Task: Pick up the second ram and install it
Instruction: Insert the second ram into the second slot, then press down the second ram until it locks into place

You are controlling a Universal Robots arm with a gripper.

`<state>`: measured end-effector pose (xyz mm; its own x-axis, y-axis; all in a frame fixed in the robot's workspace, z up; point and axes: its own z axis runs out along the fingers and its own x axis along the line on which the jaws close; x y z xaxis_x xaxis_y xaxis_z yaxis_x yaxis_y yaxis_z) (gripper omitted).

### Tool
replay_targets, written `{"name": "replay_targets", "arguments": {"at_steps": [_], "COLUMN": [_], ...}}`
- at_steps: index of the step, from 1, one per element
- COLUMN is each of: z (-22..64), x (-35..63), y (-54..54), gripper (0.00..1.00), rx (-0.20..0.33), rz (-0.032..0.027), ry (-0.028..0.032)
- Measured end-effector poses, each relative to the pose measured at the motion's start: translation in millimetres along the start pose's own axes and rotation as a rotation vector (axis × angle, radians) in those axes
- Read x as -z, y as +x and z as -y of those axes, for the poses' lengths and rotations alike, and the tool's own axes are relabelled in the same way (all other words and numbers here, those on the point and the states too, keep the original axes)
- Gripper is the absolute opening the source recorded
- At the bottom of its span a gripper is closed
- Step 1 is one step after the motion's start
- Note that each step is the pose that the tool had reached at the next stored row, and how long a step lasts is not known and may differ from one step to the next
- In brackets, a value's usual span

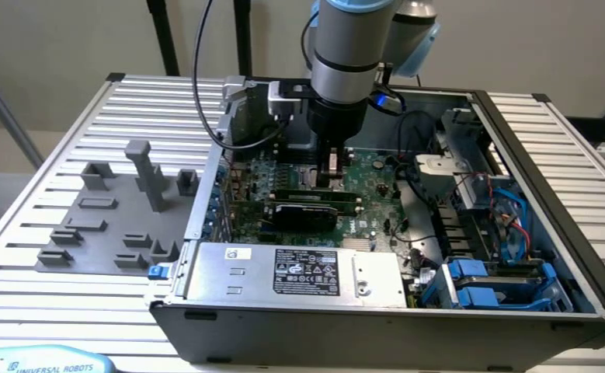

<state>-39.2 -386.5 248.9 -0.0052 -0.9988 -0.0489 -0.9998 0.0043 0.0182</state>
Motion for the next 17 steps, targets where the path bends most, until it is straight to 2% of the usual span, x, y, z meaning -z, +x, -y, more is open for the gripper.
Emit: {"name": "replay_targets", "arguments": {"at_steps": [17], "z": [0.0], "x": [-1.4], "y": [0.0], "gripper": [0.11], "rx": [0.0], "rz": [-0.0004], "ry": [-0.0002]}}
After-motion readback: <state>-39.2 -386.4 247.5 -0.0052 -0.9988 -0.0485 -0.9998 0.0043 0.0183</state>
